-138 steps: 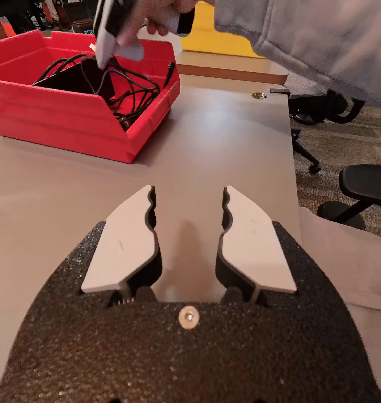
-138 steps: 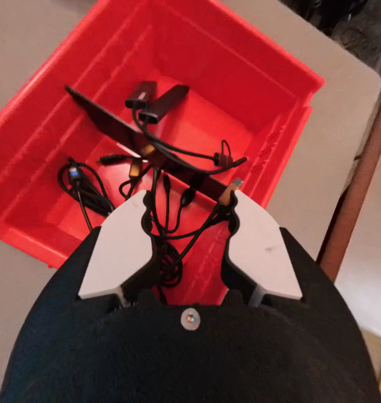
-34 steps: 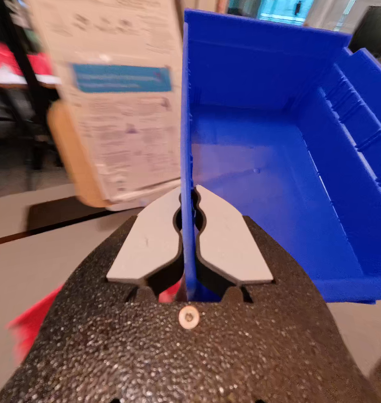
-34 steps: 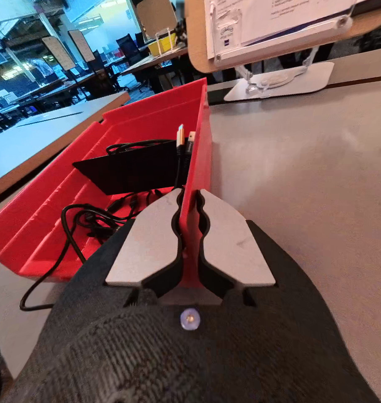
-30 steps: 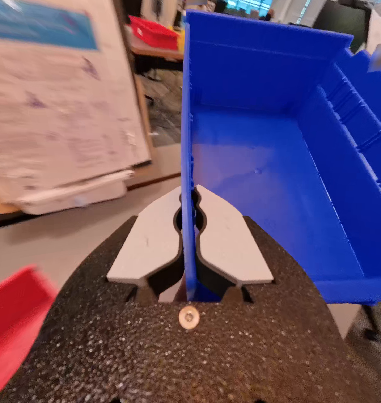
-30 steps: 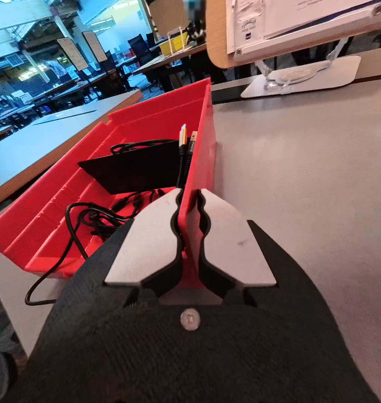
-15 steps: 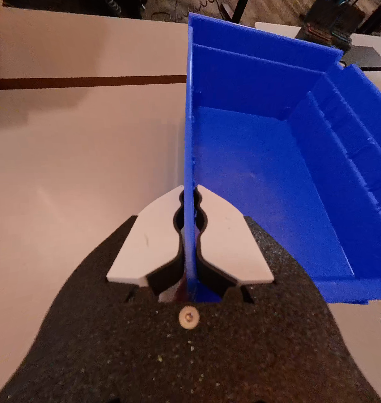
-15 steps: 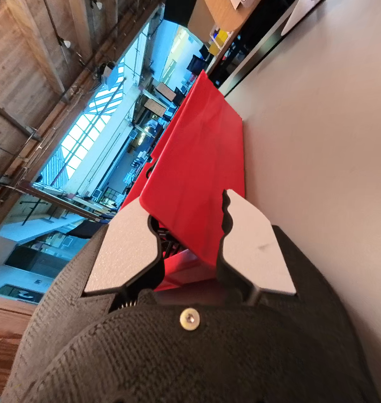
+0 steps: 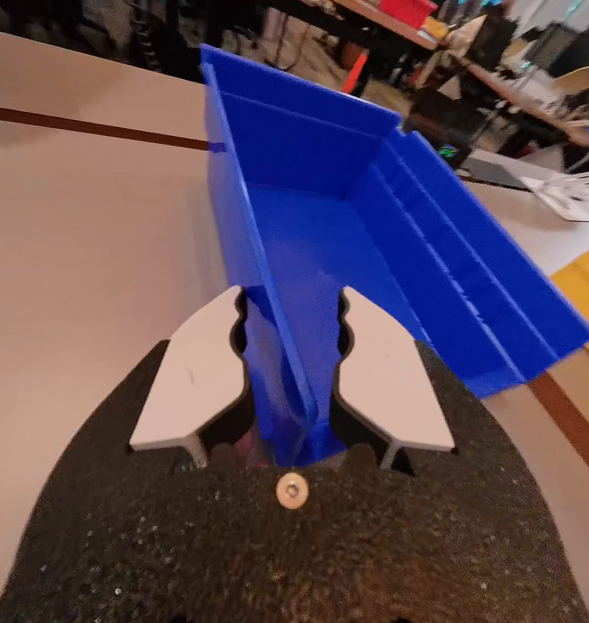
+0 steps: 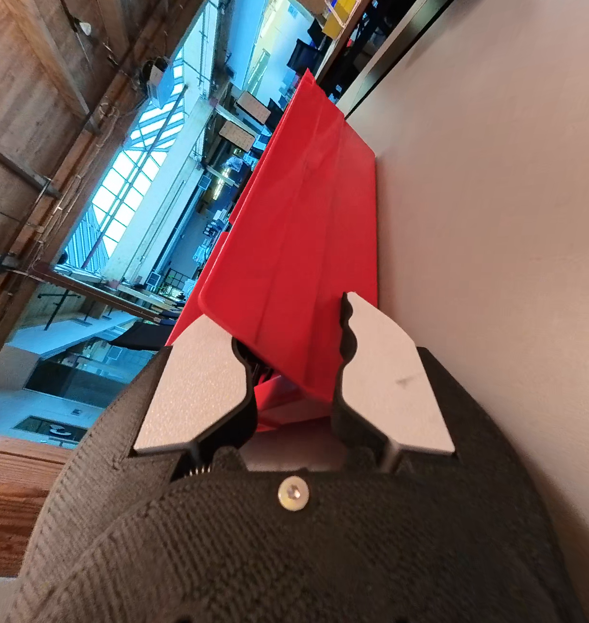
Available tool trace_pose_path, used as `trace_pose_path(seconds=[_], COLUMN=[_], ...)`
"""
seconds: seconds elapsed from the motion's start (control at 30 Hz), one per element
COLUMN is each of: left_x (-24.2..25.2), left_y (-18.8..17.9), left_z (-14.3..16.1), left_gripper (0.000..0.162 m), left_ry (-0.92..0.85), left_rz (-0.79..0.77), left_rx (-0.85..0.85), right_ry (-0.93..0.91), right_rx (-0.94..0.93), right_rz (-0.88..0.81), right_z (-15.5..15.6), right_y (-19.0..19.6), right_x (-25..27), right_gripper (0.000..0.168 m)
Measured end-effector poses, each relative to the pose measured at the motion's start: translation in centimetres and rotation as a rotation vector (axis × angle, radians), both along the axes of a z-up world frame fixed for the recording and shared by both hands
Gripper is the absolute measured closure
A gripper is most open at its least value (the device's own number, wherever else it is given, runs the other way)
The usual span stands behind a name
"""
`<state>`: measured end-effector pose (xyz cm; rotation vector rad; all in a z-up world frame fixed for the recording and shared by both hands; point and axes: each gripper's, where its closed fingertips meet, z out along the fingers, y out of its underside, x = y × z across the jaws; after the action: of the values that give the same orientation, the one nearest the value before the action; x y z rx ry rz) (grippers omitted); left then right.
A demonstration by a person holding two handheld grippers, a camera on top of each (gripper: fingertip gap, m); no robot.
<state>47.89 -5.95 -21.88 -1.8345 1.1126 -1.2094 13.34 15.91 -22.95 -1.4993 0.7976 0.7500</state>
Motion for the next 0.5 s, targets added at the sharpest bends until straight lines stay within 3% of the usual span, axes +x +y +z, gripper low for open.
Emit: trace_pose_path(seconds=[0.07,0.1,0.17,0.23,0.3,0.37,0.5], left_x=[0.2,0.0,-0.9,-1.8,-3.7,-7.3,-16.8], left_y=[-1.6,-1.7,-0.5,0.7,-0.6,-2.0,-0.2], left_z=[0.6,0.7,2.3,7.3,13.5,18.9,24.9], left_gripper=[0.063,0.062,0.075,0.096,0.080,0.080,0.080], left_ry=[-0.031,-0.011,0.016,-0.094,-0.256,-0.374,-0.426], left_rz=[-0.080,-0.084,-0.052,0.013,-0.084,-0.228,-0.403], left_rx=[-0.081,-0.086,0.059,0.255,0.362,0.357,0.350], right_ry=[-0.001,-0.001,-0.005,-0.021,-0.049,-0.102,-0.145], right_rx=[0.003,0.005,0.008,0.013,0.023,0.061,0.061], right_rz=[0.001,0.002,0.003,0.003,-0.002,-0.004,0.125], right_z=[0.0,0.0,0.1,0.2,0.5,1.4,1.6], right_y=[0.0,0.0,-0.1,-0.1,-0.2,-0.5,-1.2], right_x=[0.0,0.0,-0.1,-0.2,-0.4,-0.6,-1.8], right_gripper=[0.116,0.116,0.116,0.117,0.119,0.120,0.115])
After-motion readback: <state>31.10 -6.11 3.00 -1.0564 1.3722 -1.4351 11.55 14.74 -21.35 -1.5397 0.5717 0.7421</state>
